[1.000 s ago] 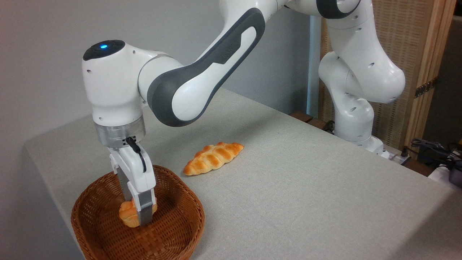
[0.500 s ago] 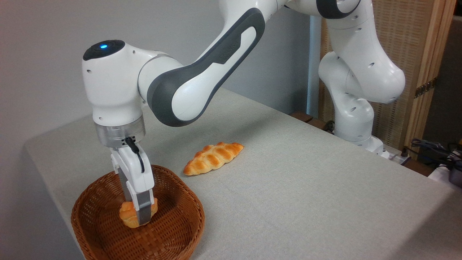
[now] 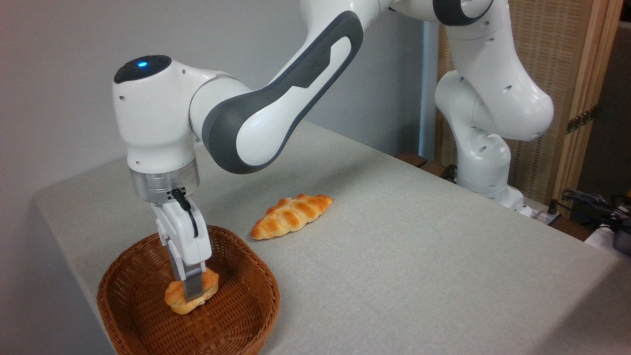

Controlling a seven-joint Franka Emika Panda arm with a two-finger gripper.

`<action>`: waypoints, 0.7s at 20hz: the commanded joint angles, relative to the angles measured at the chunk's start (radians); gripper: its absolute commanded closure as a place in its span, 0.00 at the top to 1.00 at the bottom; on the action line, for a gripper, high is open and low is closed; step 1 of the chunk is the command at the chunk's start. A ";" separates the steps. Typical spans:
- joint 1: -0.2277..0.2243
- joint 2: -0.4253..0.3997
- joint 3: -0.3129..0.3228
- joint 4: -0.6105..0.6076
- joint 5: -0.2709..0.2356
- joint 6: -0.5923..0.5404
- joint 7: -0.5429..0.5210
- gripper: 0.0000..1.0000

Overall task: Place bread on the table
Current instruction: 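Lower the gripper onto the round bun and close on it, then lift the bun out of the basket and carry it beside the braided roll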

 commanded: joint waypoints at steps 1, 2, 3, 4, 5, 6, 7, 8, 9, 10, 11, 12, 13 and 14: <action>0.015 0.004 -0.009 0.015 -0.026 -0.007 0.010 0.25; 0.015 -0.007 -0.009 0.017 -0.038 -0.025 0.003 0.25; 0.018 -0.016 -0.006 0.020 -0.057 -0.043 0.002 0.25; 0.018 -0.029 -0.003 0.023 -0.070 -0.057 0.002 0.25; 0.027 -0.045 0.002 0.023 -0.089 -0.064 0.002 0.25; 0.039 -0.068 0.002 0.023 -0.109 -0.071 0.002 0.26; 0.044 -0.096 0.007 0.023 -0.124 -0.094 0.002 0.26; 0.053 -0.124 0.014 0.023 -0.132 -0.122 0.003 0.26; 0.061 -0.154 0.031 0.023 -0.133 -0.148 0.009 0.28; 0.062 -0.183 0.049 0.023 -0.134 -0.168 0.011 0.29; 0.062 -0.211 0.071 0.021 -0.134 -0.192 0.014 0.29; 0.061 -0.237 0.086 0.018 -0.134 -0.224 0.017 0.29; 0.061 -0.263 0.094 0.011 -0.130 -0.258 0.022 0.29; 0.061 -0.292 0.103 -0.001 -0.124 -0.293 0.032 0.29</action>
